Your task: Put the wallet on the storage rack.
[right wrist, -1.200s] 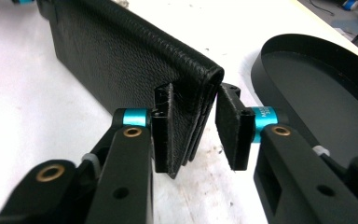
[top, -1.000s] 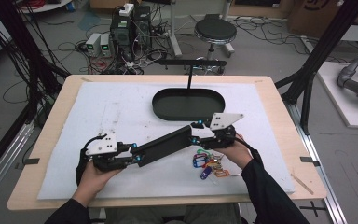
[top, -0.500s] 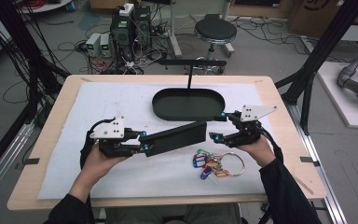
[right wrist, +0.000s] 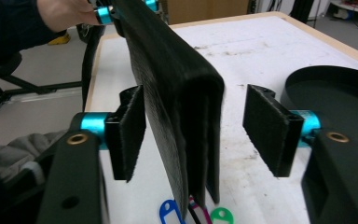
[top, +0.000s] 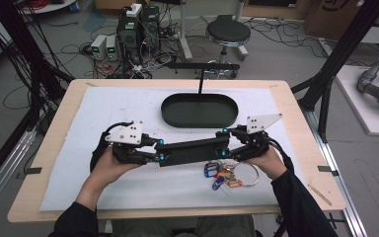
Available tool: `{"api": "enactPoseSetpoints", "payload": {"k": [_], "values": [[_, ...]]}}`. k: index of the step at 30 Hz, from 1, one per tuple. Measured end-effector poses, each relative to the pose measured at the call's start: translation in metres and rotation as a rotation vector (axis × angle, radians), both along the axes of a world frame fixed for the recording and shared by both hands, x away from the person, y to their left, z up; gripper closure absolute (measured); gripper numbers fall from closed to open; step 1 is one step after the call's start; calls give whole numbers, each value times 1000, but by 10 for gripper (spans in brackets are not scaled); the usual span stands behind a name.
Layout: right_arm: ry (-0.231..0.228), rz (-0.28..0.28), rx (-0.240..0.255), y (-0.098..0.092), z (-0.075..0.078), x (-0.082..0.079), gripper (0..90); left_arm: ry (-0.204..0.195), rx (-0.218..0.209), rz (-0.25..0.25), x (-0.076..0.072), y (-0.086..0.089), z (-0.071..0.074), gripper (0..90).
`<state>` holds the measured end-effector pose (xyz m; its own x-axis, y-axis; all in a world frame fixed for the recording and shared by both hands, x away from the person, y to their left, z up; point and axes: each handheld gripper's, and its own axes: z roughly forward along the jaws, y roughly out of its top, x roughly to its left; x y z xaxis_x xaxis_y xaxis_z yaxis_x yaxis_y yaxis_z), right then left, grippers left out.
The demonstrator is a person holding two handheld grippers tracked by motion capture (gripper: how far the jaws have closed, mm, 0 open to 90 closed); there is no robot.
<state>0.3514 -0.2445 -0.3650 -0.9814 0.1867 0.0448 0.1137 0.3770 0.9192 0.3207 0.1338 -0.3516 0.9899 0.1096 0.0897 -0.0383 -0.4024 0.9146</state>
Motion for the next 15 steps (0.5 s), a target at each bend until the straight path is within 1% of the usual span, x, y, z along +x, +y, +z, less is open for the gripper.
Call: {"api": "enactPoseSetpoints", "payload": {"k": [3, 4, 6, 8, 10, 12, 13, 14, 15], "values": [[-7, 31, -16, 4, -2, -1, 497, 0, 1, -1, 1, -2, -1, 737], [-11, 36, -24, 6, -2, -2, 552, 0, 2, 0, 1, -2, -1, 737], [-24, 48, -29, 6, -3, -3, 616, -1, 2, 2, 1, -2, -1, 737], [-24, 65, -25, 6, -3, -4, 673, 2, -9, 6, 2, -1, -1, 736], [-40, 74, -17, 5, -2, -5, 711, -5, -21, 15, 2, 0, -2, 733], [-54, 86, 0, 4, -2, -6, 734, 13, -57, 24, 3, 0, -4, 721], [-54, 85, 5, 4, -1, -7, 739, 15, -69, 38, 3, 1, -5, 703], [-64, 85, 4, 4, -1, -8, 743, 20, -83, 50, 4, 1, -6, 677], [-74, 85, 5, 4, -1, -9, 744, 20, -86, 54, 4, 1, -6, 651]]}}
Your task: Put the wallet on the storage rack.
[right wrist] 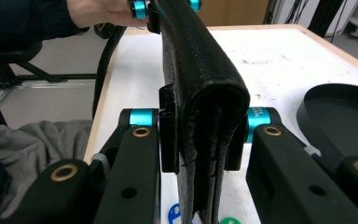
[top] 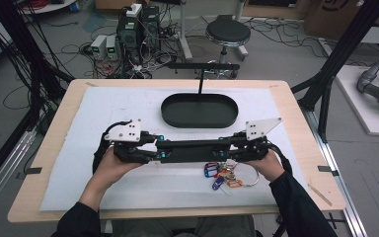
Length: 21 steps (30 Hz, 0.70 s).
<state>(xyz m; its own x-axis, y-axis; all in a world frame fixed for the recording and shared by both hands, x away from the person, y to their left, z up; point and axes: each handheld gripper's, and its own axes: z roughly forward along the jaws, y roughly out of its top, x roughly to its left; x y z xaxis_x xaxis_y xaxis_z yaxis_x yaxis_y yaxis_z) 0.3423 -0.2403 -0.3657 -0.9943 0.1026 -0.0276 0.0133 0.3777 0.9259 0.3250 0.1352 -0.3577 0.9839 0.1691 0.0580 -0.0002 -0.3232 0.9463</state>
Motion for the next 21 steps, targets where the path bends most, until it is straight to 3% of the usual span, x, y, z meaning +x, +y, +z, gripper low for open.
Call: {"api": "enactPoseSetpoints", "payload": {"k": [2, 6, 8, 12, 21], "values": [[-13, -17, 6, 0, 0, -1, 747, 6, -22, 22, 1, 0, -2, 566], [-7, -20, 23, -2, 1, -1, 748, 23, -23, 47, 4, -2, -8, 514], [6, -16, 42, -4, 1, 0, 747, 9, -61, 47, 4, -2, -11, 520], [27, -15, 66, -8, 1, 2, 747, -11, -115, 48, 4, -2, -12, 624], [42, -9, 69, -9, 0, 3, 747, 12, -145, 45, 5, -4, -13, 609]]}}
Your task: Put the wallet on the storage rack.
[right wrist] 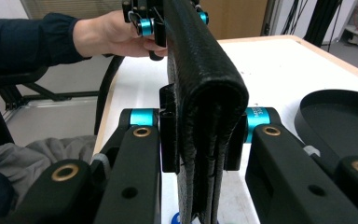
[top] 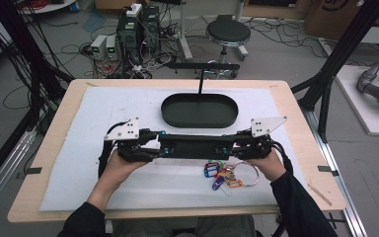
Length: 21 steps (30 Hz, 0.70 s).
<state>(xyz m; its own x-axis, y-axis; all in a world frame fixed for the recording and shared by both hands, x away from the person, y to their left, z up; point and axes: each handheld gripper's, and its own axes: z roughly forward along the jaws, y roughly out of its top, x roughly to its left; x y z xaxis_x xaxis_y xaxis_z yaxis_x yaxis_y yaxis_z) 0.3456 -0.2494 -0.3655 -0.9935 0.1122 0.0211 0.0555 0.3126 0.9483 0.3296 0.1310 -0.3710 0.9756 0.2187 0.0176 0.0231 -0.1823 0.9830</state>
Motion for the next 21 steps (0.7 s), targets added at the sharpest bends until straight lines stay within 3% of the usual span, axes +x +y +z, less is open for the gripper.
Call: {"api": "enactPoseSetpoints", "payload": {"k": [3, 7, 13, 21], "values": [[4, 6, -6, 1, -1, 0, 746, -3, 12, -8, 0, -1, 0, 619], [5, 9, -6, 0, -1, 1, 745, -11, 17, -26, -1, -1, 0, 698], [2, -3, -4, -2, 0, 2, 733, -25, 6, -25, -1, -3, 1, 732], [-28, -67, -7, -7, 1, 2, 593, -69, 13, -1, -2, -9, 0, 741]]}}
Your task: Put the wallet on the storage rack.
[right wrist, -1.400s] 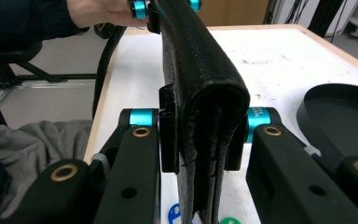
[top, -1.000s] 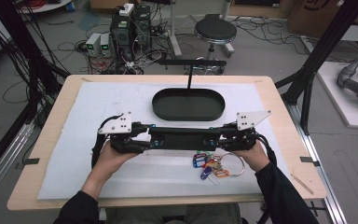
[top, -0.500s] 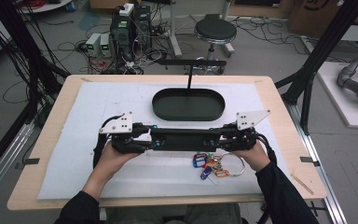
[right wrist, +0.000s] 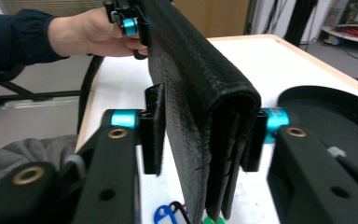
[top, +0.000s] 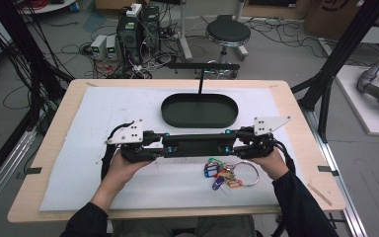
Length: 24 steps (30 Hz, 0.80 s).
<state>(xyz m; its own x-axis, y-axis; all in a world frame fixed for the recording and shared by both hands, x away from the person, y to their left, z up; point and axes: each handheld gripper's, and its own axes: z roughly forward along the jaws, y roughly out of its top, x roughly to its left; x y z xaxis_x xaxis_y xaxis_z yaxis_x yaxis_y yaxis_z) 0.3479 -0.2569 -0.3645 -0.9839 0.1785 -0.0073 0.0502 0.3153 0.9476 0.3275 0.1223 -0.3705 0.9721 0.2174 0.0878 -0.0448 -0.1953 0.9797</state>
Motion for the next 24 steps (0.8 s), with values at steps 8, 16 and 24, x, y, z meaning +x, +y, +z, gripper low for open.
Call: {"api": "enactPoseSetpoints", "payload": {"k": [8, 16, 24], "values": [[-29, -190, 30, -31, 7, 6, 403, -9, -41, 85, 8, 3, 2, 743], [-52, -428, 90, -68, 10, 10, 383, -48, -47, 148, 18, -6, 10, 743], [0, -597, 145, -95, 0, 16, 359, -66, -48, 199, 35, -18, 12, 743]]}}
